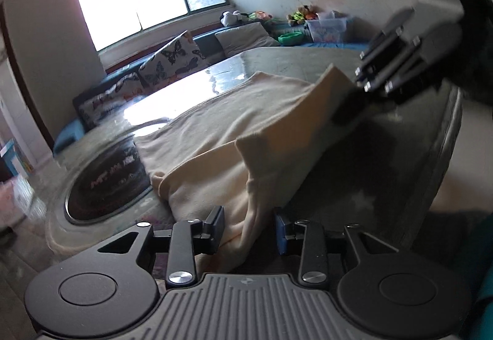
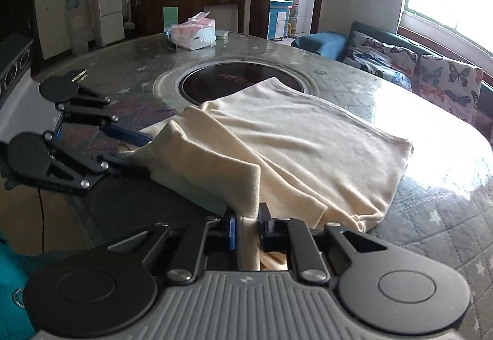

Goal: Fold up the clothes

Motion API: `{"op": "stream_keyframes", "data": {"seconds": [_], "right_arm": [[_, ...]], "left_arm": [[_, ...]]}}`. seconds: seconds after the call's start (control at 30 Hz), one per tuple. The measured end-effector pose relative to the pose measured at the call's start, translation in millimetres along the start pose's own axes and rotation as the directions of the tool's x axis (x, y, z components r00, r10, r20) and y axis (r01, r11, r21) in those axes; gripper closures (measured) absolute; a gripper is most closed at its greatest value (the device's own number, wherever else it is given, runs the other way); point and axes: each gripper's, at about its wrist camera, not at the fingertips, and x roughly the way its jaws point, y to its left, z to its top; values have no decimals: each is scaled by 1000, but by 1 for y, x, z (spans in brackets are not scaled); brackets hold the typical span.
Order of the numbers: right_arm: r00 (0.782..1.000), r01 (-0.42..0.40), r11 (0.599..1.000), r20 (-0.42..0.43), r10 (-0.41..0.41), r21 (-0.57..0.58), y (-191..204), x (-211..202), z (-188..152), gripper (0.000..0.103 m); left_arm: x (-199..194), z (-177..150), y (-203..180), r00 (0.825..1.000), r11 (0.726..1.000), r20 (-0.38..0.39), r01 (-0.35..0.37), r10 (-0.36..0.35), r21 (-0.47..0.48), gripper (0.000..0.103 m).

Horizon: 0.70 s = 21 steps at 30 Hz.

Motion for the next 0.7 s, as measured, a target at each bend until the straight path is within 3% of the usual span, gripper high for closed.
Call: {"op": "stream_keyframes", "data": {"seconds": [0.07,0.17,0.43,0.7], "right_arm": [[1000,1,1000,3,-1,-1,0,-2,-1,92],[1000,2,1000,16,-2,1,3,-5,-2,93],[999,6,1000,54,-5,-15,8,-36,-5,93],[999,-29,998,44,31,-52,30,-88,-16,94]], "left_arm": [[0,-1,0,1000,1000,4,-8,8,15,81],[-3,1,2,1000,1000,12,-1,1,-11,95],[-40,12,-5,997,999,62,42,-40,-34,97],[-104,17,-28,992,995,89,95,-93,-20,98]]}}
